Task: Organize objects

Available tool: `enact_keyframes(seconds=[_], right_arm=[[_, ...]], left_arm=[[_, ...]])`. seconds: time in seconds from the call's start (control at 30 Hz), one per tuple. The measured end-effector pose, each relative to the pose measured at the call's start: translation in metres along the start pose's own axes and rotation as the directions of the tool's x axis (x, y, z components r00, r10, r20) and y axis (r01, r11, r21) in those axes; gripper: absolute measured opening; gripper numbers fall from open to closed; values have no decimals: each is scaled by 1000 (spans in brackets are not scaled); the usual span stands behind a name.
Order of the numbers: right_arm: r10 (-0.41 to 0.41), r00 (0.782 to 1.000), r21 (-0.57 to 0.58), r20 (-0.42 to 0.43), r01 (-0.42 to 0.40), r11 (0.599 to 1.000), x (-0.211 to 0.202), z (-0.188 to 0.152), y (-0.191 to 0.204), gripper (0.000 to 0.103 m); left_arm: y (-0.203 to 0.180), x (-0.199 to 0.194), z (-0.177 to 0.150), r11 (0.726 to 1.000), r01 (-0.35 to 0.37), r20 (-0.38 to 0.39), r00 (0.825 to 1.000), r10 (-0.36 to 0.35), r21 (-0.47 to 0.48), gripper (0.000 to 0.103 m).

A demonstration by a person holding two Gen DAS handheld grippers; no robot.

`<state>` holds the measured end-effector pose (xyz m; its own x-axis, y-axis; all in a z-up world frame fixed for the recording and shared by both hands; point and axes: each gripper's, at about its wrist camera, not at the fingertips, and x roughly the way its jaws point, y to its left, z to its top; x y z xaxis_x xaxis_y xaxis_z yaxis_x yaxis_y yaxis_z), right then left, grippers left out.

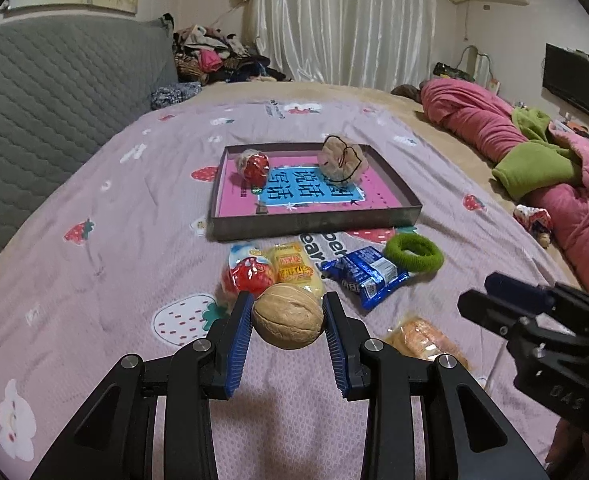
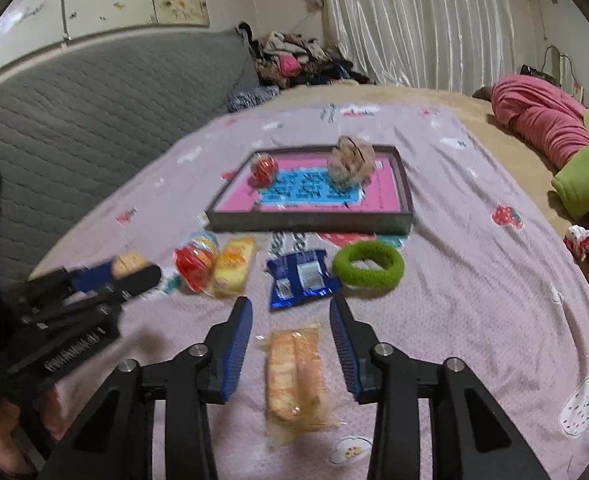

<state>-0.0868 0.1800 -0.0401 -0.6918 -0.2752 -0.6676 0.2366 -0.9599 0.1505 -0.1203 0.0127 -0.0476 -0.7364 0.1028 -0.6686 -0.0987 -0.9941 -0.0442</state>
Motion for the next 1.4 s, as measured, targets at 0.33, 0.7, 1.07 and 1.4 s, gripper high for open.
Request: enact_keyframes(seconds=[0.33, 0.7, 1.07, 1.4], right_arm=[[4, 999, -19, -37, -5, 1000, 7, -9, -1, 23], [12, 997, -34, -75, -15, 999, 15, -18, 1, 18], [6, 999, -56, -45, -8, 998, 7, -1, 6, 17], [2, 1000, -69, -19, -3, 998, 7, 21, 3, 17]], left_arm=[[-4, 2, -1, 1000, 16, -5, 1000, -16, 5, 36], [-7, 3, 0, 1000, 19, -6, 1000, -19, 10, 36], [-9, 3, 14, 1000, 16, 8, 1000, -16, 21, 36], [-11, 8, 42, 999, 8, 25, 1000, -8, 33, 36]])
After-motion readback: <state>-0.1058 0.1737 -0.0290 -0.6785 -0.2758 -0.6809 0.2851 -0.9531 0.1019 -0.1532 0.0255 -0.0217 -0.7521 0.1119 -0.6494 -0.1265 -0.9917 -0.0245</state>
